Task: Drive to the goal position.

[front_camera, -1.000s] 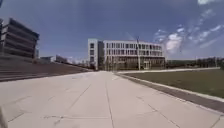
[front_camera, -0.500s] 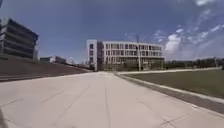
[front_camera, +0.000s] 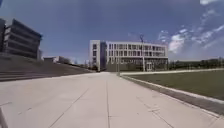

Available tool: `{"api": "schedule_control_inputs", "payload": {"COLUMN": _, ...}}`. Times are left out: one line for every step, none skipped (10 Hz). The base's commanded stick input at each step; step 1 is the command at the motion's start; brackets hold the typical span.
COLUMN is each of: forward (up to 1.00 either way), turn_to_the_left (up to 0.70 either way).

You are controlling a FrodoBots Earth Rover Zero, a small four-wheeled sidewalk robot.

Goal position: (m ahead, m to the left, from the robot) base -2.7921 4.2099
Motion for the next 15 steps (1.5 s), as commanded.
{"api": "schedule_control_inputs", "payload": {"forward": 0.70, "turn_to_the_left": 0.00}}
{"api": "schedule_control_inputs", "payload": {"forward": 0.70, "turn_to_the_left": 0.00}}
{"api": "schedule_control_inputs", "payload": {"forward": 0.70, "turn_to_the_left": 0.00}}
{"api": "schedule_control_inputs", "payload": {"forward": 0.70, "turn_to_the_left": 0.00}}
{"api": "schedule_control_inputs", "payload": {"forward": 0.70, "turn_to_the_left": 0.00}}
{"api": "schedule_control_inputs", "payload": {"forward": 0.70, "turn_to_the_left": 0.00}}
{"api": "schedule_control_inputs", "payload": {"forward": 0.70, "turn_to_the_left": 0.00}}
{"api": "schedule_control_inputs", "payload": {"forward": 0.70, "turn_to_the_left": 0.00}}
{"api": "schedule_control_inputs", "payload": {"forward": 0.70, "turn_to_the_left": 0.00}}
{"api": "schedule_control_inputs", "payload": {"forward": 0.70, "turn_to_the_left": 0.00}}
{"api": "schedule_control_inputs", "payload": {"forward": 0.70, "turn_to_the_left": 0.04}}
{"api": "schedule_control_inputs", "payload": {"forward": 0.70, "turn_to_the_left": 0.27}}
{"api": "schedule_control_inputs", "payload": {"forward": 0.70, "turn_to_the_left": 0.27}}
{"api": "schedule_control_inputs", "payload": {"forward": 0.70, "turn_to_the_left": 0.24}}
{"api": "schedule_control_inputs", "payload": {"forward": 0.70, "turn_to_the_left": 0.01}}
